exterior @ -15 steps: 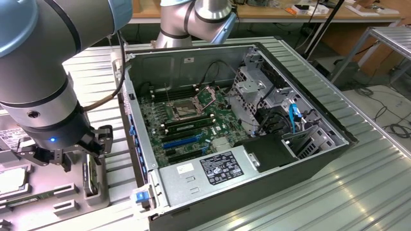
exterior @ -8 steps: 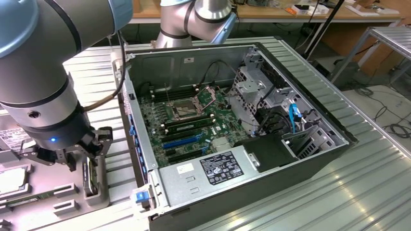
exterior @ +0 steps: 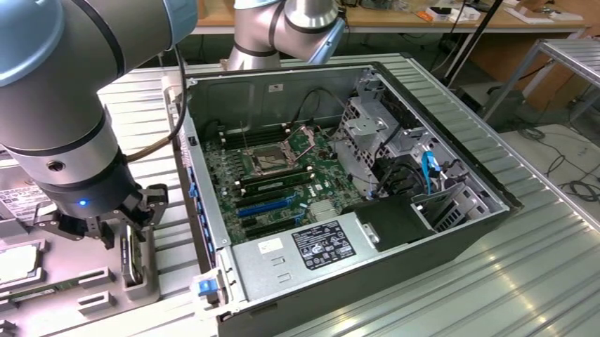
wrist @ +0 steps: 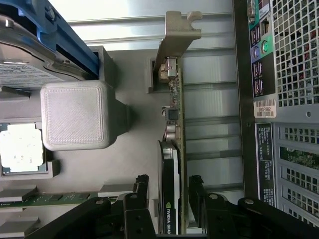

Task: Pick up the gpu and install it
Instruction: 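Pick up the gpu and move the gpu toward the slot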

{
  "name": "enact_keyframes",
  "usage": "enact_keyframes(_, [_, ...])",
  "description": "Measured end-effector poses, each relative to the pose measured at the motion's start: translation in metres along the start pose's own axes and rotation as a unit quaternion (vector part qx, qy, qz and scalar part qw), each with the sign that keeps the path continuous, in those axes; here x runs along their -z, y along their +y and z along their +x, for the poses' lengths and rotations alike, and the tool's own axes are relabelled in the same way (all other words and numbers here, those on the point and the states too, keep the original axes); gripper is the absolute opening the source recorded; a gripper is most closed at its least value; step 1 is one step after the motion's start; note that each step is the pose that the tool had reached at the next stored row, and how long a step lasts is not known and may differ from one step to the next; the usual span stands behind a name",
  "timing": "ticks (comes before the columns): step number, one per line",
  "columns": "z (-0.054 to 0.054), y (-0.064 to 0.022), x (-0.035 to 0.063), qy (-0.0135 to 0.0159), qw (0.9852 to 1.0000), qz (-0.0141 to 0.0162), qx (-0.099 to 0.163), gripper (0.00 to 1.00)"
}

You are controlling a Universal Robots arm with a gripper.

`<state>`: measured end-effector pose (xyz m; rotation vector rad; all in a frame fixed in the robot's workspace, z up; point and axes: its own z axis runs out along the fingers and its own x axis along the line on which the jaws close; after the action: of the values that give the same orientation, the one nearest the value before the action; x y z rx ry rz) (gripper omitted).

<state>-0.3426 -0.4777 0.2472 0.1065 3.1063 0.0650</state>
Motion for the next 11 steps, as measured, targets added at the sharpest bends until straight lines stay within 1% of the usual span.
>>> enact_keyframes(4, [-0.0001, 0.0, 0.0, 0.0, 1.0, 0.0, 0.0, 0.44])
enact_keyframes(6, [-0.0001, 0.0, 0.0, 0.0, 1.0, 0.0, 0.0, 0.3])
enact_keyframes(11, [-0.0001, 0.0, 0.0, 0.0, 1.0, 0.0, 0.0, 0.3])
